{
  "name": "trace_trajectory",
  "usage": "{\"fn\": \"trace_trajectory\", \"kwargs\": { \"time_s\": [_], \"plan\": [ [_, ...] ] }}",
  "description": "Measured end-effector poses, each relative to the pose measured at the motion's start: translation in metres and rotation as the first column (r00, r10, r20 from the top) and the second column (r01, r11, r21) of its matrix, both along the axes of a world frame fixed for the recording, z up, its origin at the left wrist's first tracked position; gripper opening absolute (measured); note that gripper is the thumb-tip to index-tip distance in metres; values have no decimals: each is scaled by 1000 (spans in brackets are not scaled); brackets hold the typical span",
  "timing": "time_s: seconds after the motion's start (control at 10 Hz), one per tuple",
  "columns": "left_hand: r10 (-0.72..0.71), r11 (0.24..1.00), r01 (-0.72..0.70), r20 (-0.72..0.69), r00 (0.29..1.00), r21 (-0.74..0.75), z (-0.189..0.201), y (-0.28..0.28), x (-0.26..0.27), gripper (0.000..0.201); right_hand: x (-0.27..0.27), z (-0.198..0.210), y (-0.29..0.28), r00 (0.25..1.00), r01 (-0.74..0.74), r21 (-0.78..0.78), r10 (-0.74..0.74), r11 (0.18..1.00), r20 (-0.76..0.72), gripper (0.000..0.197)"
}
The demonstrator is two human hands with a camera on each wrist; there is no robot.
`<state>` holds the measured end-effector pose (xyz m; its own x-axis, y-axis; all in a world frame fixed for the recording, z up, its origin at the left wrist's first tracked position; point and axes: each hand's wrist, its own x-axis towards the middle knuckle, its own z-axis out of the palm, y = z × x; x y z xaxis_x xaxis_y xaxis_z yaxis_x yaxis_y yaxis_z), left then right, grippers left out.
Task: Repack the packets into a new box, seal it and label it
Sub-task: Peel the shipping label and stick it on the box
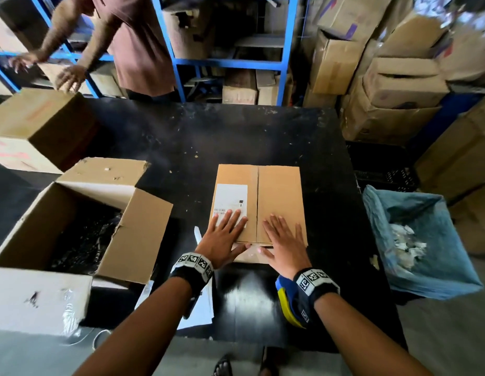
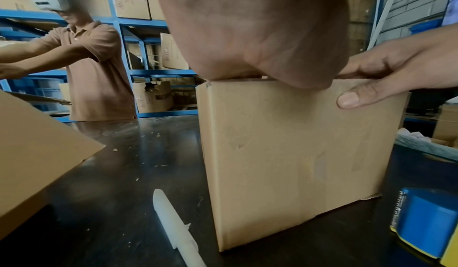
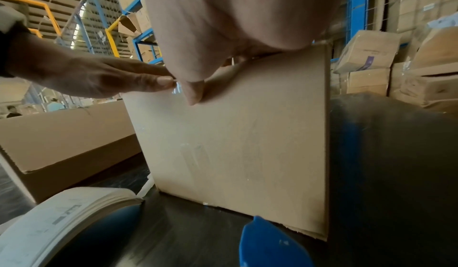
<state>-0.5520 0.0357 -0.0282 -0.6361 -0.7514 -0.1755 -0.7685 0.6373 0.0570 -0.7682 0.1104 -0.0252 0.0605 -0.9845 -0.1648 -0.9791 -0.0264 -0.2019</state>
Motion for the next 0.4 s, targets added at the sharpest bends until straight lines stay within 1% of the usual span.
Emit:
{"fn": "trace_trajectory", "kwargs": {
  "time_s": [0.1, 0.2, 0.3, 0.4],
  "plan": [
    [10, 999, -10, -1, 1000, 35, 1, -1, 0, 80, -1, 3, -1, 1000, 3, 29, -3, 1000, 4, 79],
    [49, 993, -41, -77, 996, 106, 13, 6, -2, 85, 4, 8, 3, 996, 25, 22, -27, 999, 80, 78],
    [105, 985, -69, -235, 966, 160, 16, 27, 14, 90, 3, 8, 29, 980, 61, -44, -51, 997, 191, 75],
    [201, 967, -114, -407, 891, 227, 14, 64, 52, 75, -1, 10, 80, 944, 127, -81, -95, 989, 316, 65]
  ]
}}
